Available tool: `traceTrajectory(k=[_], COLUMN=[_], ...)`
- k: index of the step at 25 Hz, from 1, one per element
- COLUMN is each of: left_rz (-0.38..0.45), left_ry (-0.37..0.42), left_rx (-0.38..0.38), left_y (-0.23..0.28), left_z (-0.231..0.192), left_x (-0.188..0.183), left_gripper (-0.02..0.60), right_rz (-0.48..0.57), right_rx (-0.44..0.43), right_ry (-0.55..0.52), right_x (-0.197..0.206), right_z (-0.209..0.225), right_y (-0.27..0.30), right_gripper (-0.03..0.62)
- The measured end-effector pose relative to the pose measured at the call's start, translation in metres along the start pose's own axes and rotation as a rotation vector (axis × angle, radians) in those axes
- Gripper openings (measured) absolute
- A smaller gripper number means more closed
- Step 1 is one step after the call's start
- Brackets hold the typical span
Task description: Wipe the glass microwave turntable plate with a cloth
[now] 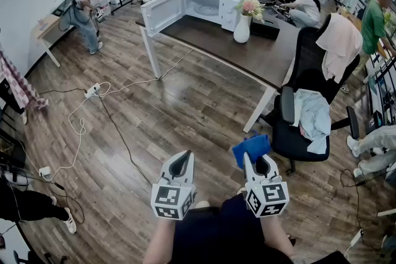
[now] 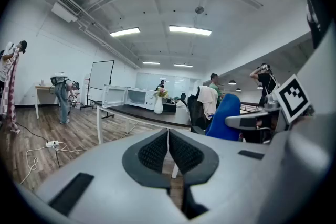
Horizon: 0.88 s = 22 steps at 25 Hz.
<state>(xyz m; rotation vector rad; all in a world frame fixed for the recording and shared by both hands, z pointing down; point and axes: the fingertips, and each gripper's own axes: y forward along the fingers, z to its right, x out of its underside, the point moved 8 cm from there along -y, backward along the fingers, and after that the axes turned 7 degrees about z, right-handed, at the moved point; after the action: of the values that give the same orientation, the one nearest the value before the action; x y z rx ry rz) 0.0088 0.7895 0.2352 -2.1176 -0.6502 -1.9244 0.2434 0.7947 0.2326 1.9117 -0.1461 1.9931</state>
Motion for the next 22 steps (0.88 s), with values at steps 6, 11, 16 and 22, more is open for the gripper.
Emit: traceTrajectory(k=[6, 11, 16, 22], left_rz=[-0.005, -0.010, -0.018, -0.024], left_ry=[-0.003, -0.007, -0.012, -0.035], left_rx=[0.002, -0.001, -0.013, -0.048], left_y=[-0.004, -0.010, -0.017, -0.020], left_z=[-0.007, -0.013, -0.022, -0.035], left_x=[0.002, 0.005, 0.008, 0.011], left_gripper=[0.008, 0.008, 0.008, 0.008], right_rz=[-0.010, -0.012, -0.023, -0.040], right_rx=[0.005, 0.012, 0.002, -0.021], right_ry=[0.018, 0.053, 0.055, 0.058], right_x=[0.004, 0.007, 0.011, 0.012], right_z=[-0.010, -0.015, -0.026, -0.033], right_y=[0.002, 0.002, 0.006, 0.016], right_gripper=[0.051, 0.052, 0.052, 0.052])
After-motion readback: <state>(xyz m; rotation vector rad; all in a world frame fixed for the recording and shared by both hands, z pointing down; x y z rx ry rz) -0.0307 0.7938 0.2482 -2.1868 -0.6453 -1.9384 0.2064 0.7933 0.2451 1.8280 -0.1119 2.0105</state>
